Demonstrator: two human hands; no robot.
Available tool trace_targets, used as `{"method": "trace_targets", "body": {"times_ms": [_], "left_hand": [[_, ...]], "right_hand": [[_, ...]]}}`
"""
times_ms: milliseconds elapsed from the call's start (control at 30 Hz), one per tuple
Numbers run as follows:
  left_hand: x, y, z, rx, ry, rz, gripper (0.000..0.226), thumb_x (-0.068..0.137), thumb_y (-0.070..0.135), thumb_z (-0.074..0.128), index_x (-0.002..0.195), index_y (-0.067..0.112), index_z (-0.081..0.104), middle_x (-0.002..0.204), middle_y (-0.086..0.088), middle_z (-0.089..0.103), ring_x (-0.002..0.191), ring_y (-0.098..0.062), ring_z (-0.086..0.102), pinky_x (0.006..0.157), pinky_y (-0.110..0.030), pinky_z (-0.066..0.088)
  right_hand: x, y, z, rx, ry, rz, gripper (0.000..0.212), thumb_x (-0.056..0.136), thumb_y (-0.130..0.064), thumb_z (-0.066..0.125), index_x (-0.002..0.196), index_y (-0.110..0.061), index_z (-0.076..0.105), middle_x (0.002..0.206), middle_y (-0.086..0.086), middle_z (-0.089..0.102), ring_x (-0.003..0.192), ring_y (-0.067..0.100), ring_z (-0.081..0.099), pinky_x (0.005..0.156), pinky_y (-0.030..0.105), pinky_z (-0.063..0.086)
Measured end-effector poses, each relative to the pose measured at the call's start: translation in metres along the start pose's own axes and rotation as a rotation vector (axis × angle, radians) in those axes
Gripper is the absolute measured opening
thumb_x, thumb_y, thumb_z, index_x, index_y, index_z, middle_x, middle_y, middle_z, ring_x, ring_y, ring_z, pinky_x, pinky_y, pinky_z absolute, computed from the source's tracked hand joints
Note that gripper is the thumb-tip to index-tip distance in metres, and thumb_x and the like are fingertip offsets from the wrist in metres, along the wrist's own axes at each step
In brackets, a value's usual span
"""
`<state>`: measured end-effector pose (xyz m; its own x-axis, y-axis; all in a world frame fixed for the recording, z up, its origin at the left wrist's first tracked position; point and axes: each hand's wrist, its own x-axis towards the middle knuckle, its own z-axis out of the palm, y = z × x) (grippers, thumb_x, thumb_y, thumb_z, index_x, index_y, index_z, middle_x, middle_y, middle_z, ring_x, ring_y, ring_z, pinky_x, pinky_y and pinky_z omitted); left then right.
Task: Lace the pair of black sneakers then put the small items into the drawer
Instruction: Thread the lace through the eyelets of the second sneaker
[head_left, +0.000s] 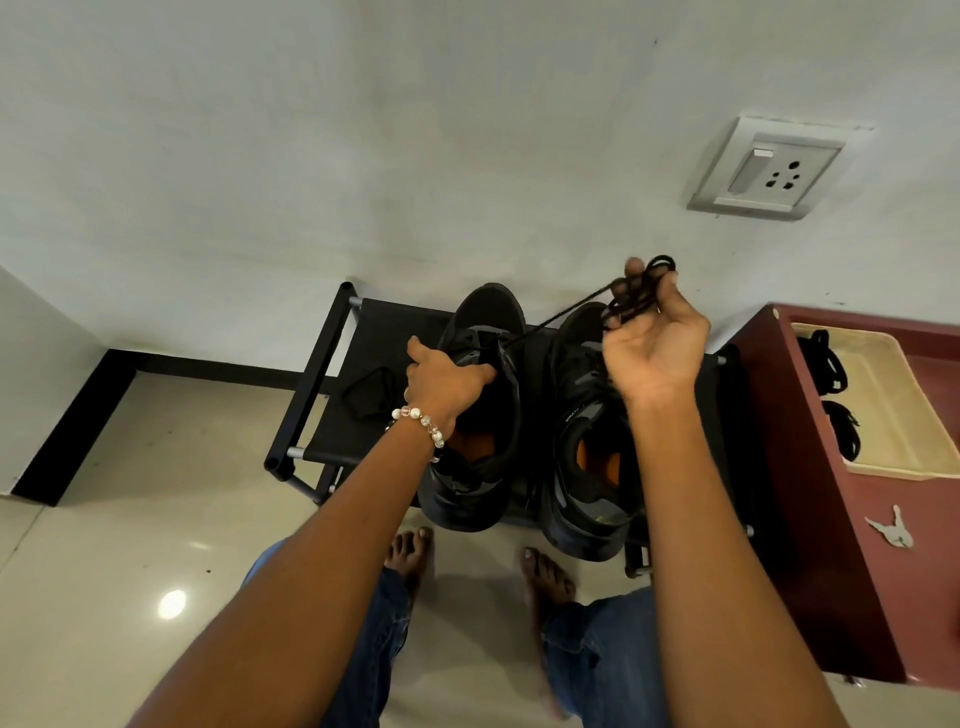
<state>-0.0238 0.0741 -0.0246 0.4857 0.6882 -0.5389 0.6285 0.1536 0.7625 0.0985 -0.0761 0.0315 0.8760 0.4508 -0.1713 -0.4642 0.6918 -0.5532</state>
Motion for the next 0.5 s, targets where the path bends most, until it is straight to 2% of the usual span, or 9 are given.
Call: {"method": "trace_targets", "body": {"times_ms": [67, 100, 133, 167, 233, 300, 400, 500], "left_hand": [[0.000, 0.001, 0.000, 0.012, 0.002, -0.001, 0.116, 0.075, 0.032, 0.079, 0.153, 0.020, -0.006, 0.149, -0.017, 0.034, 0.131, -0.038, 0.041, 0.107, -0.049, 0.039], [0.000, 0.001, 0.000, 0.019, 0.003, -0.002, 0.115, 0.075, 0.032, 0.079, 0.153, 0.021, -0.005, 0.149, -0.017, 0.034, 0.131, -0.038, 0.041, 0.107, -0.049, 0.040], [0.000, 0.001, 0.000, 0.026, 0.003, -0.002, 0.114, 0.075, 0.032, 0.078, 0.153, 0.022, -0.004, 0.148, -0.017, 0.034, 0.130, -0.038, 0.042, 0.107, -0.049, 0.040], [-0.001, 0.001, 0.000, 0.034, 0.002, -0.001, 0.112, 0.075, 0.033, 0.078, 0.153, 0.023, -0.002, 0.148, -0.017, 0.034, 0.130, -0.039, 0.042, 0.106, -0.049, 0.041], [-0.002, 0.001, 0.000, 0.058, 0.003, 0.013, 0.104, 0.076, 0.033, 0.077, 0.153, 0.025, 0.007, 0.148, -0.016, 0.034, 0.129, -0.039, 0.043, 0.104, -0.049, 0.043], [-0.003, 0.001, 0.001, 0.089, 0.010, 0.035, 0.096, 0.074, 0.035, 0.075, 0.151, 0.025, 0.019, 0.144, -0.015, 0.038, 0.124, -0.038, 0.047, 0.101, -0.048, 0.046], [-0.004, 0.000, 0.002, 0.127, 0.035, 0.060, 0.086, 0.076, 0.036, 0.073, 0.148, 0.023, 0.029, 0.139, -0.014, 0.042, 0.119, -0.036, 0.049, 0.098, -0.048, 0.048], [-0.003, 0.000, 0.003, 0.161, 0.050, 0.053, 0.081, 0.080, 0.035, 0.071, 0.148, 0.023, 0.030, 0.141, -0.015, 0.037, 0.122, -0.038, 0.046, 0.100, -0.049, 0.046]], "right_hand": [[0.000, 0.006, -0.001, -0.084, 0.085, 0.029, 0.020, 0.100, -0.024, 0.046, 0.083, -0.019, 0.056, 0.068, -0.002, 0.056, 0.062, 0.012, 0.047, 0.055, 0.023, 0.031], [0.001, 0.010, -0.002, -0.237, 0.112, 0.030, 0.020, 0.099, -0.026, 0.051, 0.084, -0.018, 0.059, 0.064, -0.003, 0.052, 0.058, 0.011, 0.044, 0.054, 0.023, 0.032], [0.002, 0.014, -0.001, -0.491, 0.112, 0.006, 0.019, 0.097, -0.029, 0.056, 0.085, -0.016, 0.064, 0.063, -0.003, 0.052, 0.057, 0.010, 0.045, 0.055, 0.023, 0.035], [0.002, 0.019, 0.000, -0.817, 0.075, -0.032, 0.019, 0.095, -0.031, 0.062, 0.088, -0.014, 0.069, 0.065, -0.004, 0.056, 0.059, 0.008, 0.049, 0.059, 0.024, 0.041], [0.002, 0.033, -0.001, -1.474, -0.102, -0.081, 0.022, 0.091, -0.030, 0.067, 0.103, -0.011, 0.073, 0.086, -0.003, 0.068, 0.081, 0.008, 0.061, 0.081, 0.027, 0.050], [0.000, 0.049, 0.000, -1.865, -0.262, -0.046, 0.029, 0.092, -0.026, 0.066, 0.112, -0.006, 0.070, 0.105, 0.006, 0.071, 0.100, 0.019, 0.064, 0.089, 0.027, 0.046], [-0.001, 0.059, 0.005, -1.941, -0.249, -0.036, 0.023, 0.093, -0.024, 0.064, 0.102, -0.005, 0.072, 0.098, 0.013, 0.070, 0.094, 0.027, 0.065, 0.078, 0.029, 0.046], [0.002, 0.048, 0.004, -1.683, -0.063, -0.044, 0.018, 0.093, -0.023, 0.063, 0.084, -0.008, 0.068, 0.080, 0.007, 0.065, 0.076, 0.020, 0.060, 0.069, 0.027, 0.043]]}}
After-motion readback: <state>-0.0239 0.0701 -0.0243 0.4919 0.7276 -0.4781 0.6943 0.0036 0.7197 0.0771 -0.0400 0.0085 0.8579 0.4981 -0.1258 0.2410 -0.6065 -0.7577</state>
